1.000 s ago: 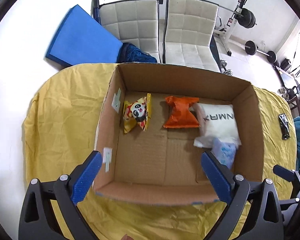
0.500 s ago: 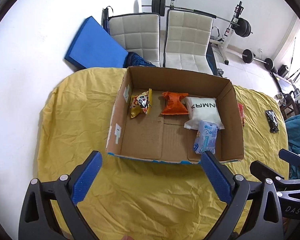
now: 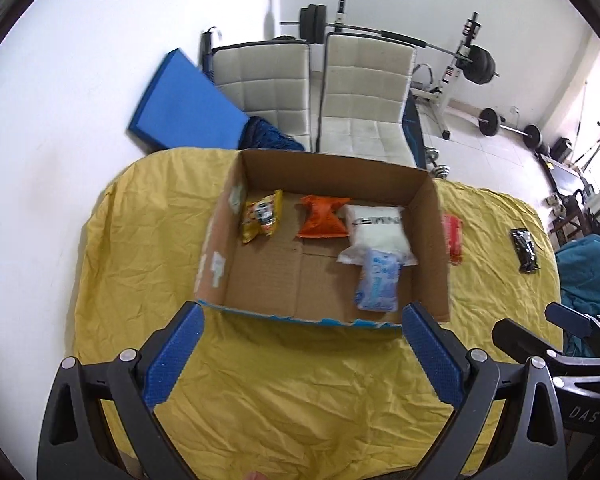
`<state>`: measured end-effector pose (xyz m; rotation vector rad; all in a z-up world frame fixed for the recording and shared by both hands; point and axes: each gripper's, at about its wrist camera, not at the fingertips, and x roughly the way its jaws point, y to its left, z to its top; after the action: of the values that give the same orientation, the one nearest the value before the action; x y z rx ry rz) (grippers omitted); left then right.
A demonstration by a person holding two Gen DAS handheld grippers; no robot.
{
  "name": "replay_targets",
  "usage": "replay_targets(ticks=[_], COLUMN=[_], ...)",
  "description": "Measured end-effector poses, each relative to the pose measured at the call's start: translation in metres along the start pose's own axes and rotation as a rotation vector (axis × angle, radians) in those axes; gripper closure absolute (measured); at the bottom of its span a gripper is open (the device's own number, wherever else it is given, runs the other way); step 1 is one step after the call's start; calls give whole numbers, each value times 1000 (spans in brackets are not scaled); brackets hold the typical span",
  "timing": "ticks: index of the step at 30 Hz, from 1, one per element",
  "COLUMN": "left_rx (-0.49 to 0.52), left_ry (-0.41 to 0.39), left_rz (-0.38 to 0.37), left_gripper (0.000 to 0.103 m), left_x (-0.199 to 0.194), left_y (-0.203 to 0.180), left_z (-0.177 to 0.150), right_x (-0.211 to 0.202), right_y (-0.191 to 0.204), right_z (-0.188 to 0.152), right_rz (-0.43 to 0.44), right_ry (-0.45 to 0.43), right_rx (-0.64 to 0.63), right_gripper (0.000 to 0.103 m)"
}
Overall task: Organize soft objects
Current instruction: 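Grasp the red snack bar pack with the left gripper while the right approaches the black pack, then grasp the black snack pack with the right gripper and lift it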
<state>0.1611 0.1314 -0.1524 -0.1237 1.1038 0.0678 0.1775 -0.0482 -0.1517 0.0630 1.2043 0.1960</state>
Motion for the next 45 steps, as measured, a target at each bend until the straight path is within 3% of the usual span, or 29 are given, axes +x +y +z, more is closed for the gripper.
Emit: replay_targets(ticks=[8, 13, 19, 21, 25, 26, 27, 35, 37, 38, 42, 44, 45], left_rx=[135, 153, 257, 315, 353, 349, 350, 376, 368, 356, 306, 277, 269], left_ry=[35, 186, 333, 378, 478, 504, 527, 671, 697, 714, 701, 694, 692], left_rz=[-106, -241, -202, -152, -57, -40, -22, 126, 126, 119, 89, 55, 36], left_gripper=[2, 2, 2, 2, 10, 18, 20, 20, 25, 37, 57, 58, 59], left_x=[28, 91, 175, 208, 274, 289, 301, 380, 389, 393, 391, 384, 381], left_y=[-107, -188, -267, -289, -306, -306, -304, -303, -302, -301, -301, -304, -306], left_z=[36, 73, 110, 118, 128, 128, 125, 107, 101, 98, 94, 91, 89], right_x=[-17, -13, 12, 25, 57, 63, 73, 139, 156, 165, 206, 221, 229], right_y=[-124, -227, -341, -371, -419, -423, -432, -464, -467, -469, -478, -484, -489], right_z=[12, 23, 35, 38, 45, 46, 49, 79, 89, 94, 111, 116, 117], right_rz=[-93, -214, -262, -264, -254, -251, -245, -216, -211, -212, -220, -199, -184], right_ry=[-13, 17, 82, 107, 168, 177, 188, 280, 298, 310, 361, 388, 401], right_rx=[170, 268, 351, 367, 379, 377, 374, 310, 294, 285, 259, 279, 303], right_gripper=[0, 0, 0, 0, 0, 0, 0, 0, 0, 0, 0, 2, 9])
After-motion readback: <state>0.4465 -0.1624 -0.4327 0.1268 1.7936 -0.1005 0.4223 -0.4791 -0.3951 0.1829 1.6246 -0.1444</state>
